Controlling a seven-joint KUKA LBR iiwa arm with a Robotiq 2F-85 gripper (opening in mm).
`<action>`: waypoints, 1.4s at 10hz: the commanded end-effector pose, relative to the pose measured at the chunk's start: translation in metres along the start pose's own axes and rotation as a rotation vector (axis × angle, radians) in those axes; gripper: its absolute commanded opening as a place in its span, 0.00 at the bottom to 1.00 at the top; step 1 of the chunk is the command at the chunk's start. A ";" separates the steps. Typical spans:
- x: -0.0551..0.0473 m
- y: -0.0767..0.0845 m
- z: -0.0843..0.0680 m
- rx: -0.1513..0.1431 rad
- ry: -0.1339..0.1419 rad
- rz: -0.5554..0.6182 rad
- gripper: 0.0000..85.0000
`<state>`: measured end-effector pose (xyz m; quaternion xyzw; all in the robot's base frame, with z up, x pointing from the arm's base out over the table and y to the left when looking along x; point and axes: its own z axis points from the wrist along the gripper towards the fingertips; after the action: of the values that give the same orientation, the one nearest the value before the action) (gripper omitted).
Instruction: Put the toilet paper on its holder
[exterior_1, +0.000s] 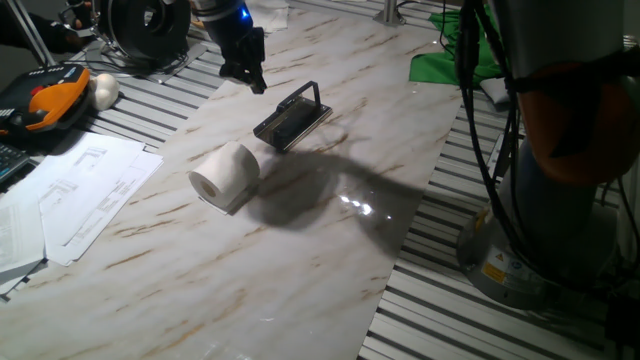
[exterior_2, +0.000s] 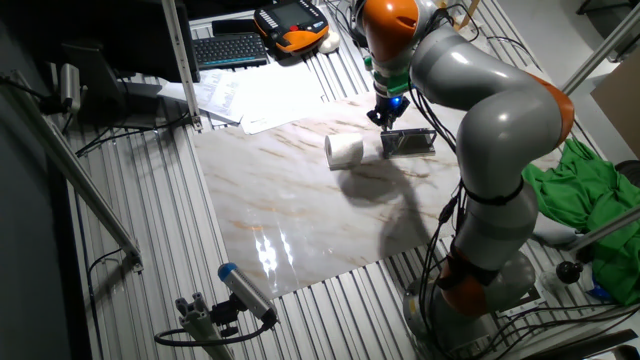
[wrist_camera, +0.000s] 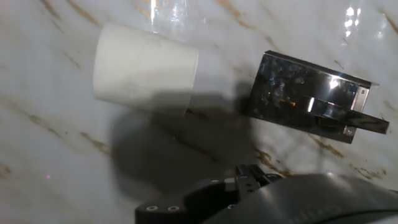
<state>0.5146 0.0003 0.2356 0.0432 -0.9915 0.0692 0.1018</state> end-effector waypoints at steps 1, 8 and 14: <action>0.000 0.000 0.000 0.000 0.000 0.006 0.00; -0.001 0.000 -0.002 -0.027 -0.067 0.266 0.00; -0.006 0.032 -0.046 -0.301 -0.079 0.944 0.00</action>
<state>0.5261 0.0390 0.2741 -0.1499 -0.9876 -0.0290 0.0368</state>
